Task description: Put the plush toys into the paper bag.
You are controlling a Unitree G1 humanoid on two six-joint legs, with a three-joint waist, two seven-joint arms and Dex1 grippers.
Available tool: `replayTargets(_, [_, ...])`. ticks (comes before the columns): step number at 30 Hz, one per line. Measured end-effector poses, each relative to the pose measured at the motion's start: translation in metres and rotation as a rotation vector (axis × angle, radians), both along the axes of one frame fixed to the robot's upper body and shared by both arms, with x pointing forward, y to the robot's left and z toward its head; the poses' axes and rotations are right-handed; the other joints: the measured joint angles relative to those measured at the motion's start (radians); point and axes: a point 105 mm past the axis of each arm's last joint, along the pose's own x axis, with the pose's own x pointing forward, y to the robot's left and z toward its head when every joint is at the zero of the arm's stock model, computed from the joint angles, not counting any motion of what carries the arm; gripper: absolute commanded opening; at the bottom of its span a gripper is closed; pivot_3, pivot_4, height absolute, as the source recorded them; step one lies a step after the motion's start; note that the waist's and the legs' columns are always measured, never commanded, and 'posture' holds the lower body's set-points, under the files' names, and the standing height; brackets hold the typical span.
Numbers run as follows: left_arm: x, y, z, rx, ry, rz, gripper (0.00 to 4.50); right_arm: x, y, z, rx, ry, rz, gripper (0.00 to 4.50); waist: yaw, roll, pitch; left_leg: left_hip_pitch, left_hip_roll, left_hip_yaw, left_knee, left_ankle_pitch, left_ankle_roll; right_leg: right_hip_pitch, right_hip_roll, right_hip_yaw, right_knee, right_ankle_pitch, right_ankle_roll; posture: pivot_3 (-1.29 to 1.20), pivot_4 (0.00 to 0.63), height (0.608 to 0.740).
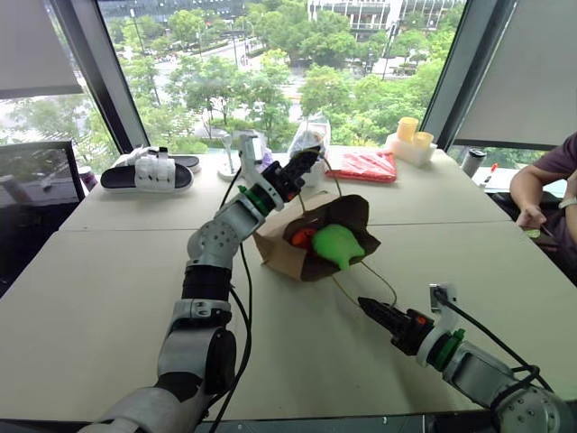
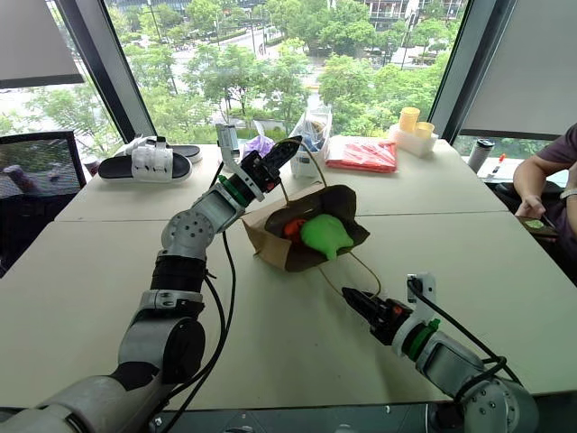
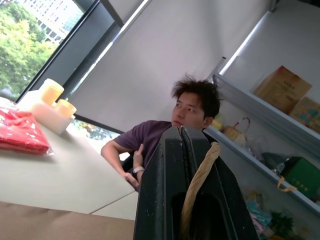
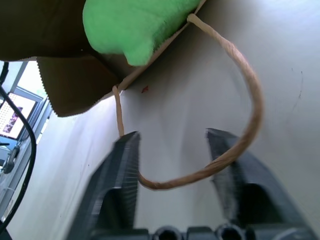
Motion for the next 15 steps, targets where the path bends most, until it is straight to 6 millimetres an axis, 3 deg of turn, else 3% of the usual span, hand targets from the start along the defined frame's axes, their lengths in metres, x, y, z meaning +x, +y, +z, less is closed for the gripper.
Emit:
replayTargets(1, [0.000,0.000,0.000,0.003,-0.001,0.001,0.00,0.002,0.000,0.002,0.017,-0.011,-0.007,0.14,0.000,0.000,0.000,0.000,0.000,0.000,0.000,0.000,0.000,0.000,0.000,0.000,0.000,0.000,0.000,0.00,0.150,0.740])
replayTargets(2, [0.000,0.001,0.000,0.014,-0.005,0.004,0.00,0.003,0.000,0.007,0.041,-0.027,-0.013,0.02,0.000,0.000,0.000,0.000,0.000,0.000,0.000,0.000,0.000,0.000,0.000,0.000,0.000,0.000,0.000,0.00,0.150,0.740])
replayTargets(9, [-0.011,-0.004,0.007,0.095,-0.099,-0.035,0.00,0.021,-0.007,0.050,0.227,-0.189,-0.068,0.02,-0.005,0.000,0.000,0.000,0.000,0.000,-0.001,0.000,0.000,0.000,0.000,0.000,0.000,0.000,0.000,0.00,0.150,0.740])
replayTargets(12, [-0.011,-0.001,0.009,0.088,-0.061,-0.049,0.00,0.021,-0.003,0.082,0.344,-0.283,-0.027,0.02,-0.008,0.001,0.000,0.000,0.000,0.000,-0.001,0.000,0.000,-0.001,0.000,0.000,0.001,0.000,0.000,0.00,0.150,0.740])
replayTargets(15, [-0.006,0.008,0.029,0.028,-0.019,-0.038,0.00,0.020,-0.003,0.129,0.426,-0.414,0.033,0.02,-0.016,0.001,0.000,-0.001,0.000,-0.001,0.000,0.000,0.000,-0.001,0.000,0.000,0.001,0.000,0.000,0.00,0.150,0.740])
